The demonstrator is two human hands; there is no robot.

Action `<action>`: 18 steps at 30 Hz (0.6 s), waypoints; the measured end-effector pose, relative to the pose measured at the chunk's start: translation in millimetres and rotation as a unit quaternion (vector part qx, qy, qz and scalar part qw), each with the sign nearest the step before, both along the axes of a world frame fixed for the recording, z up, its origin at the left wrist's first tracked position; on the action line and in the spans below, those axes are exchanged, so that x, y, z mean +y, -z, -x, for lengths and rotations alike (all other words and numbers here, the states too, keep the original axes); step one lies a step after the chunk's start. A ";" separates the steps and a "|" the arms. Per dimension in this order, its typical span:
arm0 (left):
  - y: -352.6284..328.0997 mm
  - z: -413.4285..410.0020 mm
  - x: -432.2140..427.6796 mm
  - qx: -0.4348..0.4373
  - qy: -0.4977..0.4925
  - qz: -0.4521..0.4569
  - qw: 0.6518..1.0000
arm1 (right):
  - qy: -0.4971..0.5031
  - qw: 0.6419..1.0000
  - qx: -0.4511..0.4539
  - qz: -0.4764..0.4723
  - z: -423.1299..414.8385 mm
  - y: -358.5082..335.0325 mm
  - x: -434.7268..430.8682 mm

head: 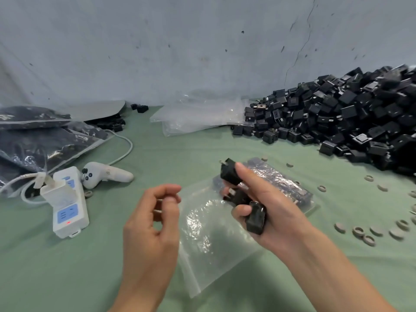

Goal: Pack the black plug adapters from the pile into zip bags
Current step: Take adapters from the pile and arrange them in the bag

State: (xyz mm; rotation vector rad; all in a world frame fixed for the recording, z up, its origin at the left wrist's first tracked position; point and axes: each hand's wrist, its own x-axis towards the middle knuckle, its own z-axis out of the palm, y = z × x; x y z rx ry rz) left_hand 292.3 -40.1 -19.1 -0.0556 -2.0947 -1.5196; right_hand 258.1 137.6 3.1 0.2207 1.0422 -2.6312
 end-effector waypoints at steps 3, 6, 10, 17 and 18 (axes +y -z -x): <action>-1.1 -2.5 6.6 -0.031 0.074 0.012 0.997 | -0.075 0.997 0.022 -0.021 -8.3 3.7 -14.0; -1.4 -2.5 10.7 -0.033 0.116 0.020 0.992 | -0.123 0.989 0.053 -0.058 -13.7 7.4 -23.4; -1.0 -1.0 9.6 -0.036 0.114 -0.022 0.993 | -0.128 0.981 0.071 -0.130 -15.1 10.9 -27.4; 10.1 2.6 -35.0 -0.081 -0.024 0.037 0.996 | -0.030 0.999 -0.039 -0.009 -3.8 -5.0 -8.4; 15.5 2.4 -45.9 -0.110 -0.044 0.083 0.990 | 0.005 0.996 -0.062 0.068 -0.4 -9.2 1.5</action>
